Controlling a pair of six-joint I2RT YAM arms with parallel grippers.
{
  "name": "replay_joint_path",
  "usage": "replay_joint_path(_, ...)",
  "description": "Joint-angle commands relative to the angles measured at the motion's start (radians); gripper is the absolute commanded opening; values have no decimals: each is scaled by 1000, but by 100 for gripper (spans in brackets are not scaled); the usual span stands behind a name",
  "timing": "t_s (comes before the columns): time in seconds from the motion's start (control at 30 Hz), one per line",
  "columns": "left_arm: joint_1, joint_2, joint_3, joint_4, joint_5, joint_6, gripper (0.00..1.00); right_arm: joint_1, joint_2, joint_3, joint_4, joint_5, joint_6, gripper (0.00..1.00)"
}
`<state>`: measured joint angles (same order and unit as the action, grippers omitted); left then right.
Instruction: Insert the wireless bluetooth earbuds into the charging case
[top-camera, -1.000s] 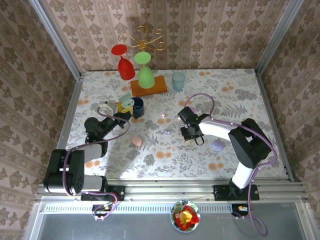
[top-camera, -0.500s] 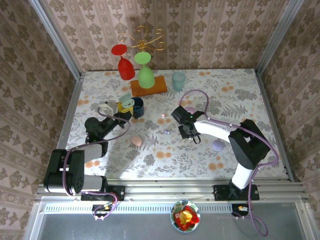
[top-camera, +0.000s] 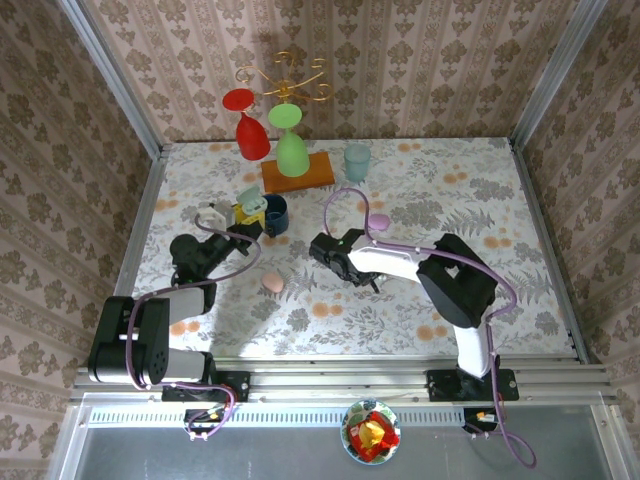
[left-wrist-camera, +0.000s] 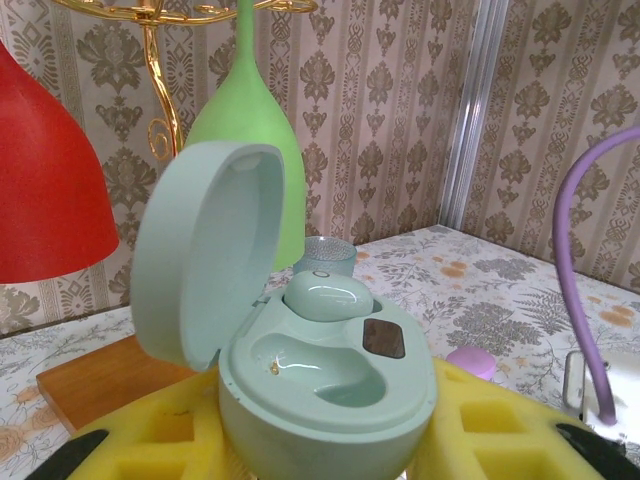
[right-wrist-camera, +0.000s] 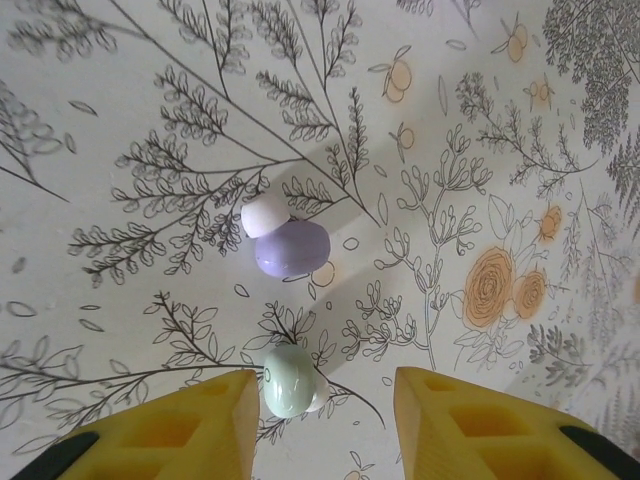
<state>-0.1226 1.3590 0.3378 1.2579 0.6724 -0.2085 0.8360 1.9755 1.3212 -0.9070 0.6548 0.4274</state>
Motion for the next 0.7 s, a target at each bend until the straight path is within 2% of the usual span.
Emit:
replay_joint_path(0.0, 10, -16, -8, 28, -5, 18, 32, 6, 45, 28, -70, 61, 29, 41)
replay_joint_path(0.67, 11, -15, -6, 28, 4, 13, 32, 5, 125, 39, -81, 76, 6, 30)
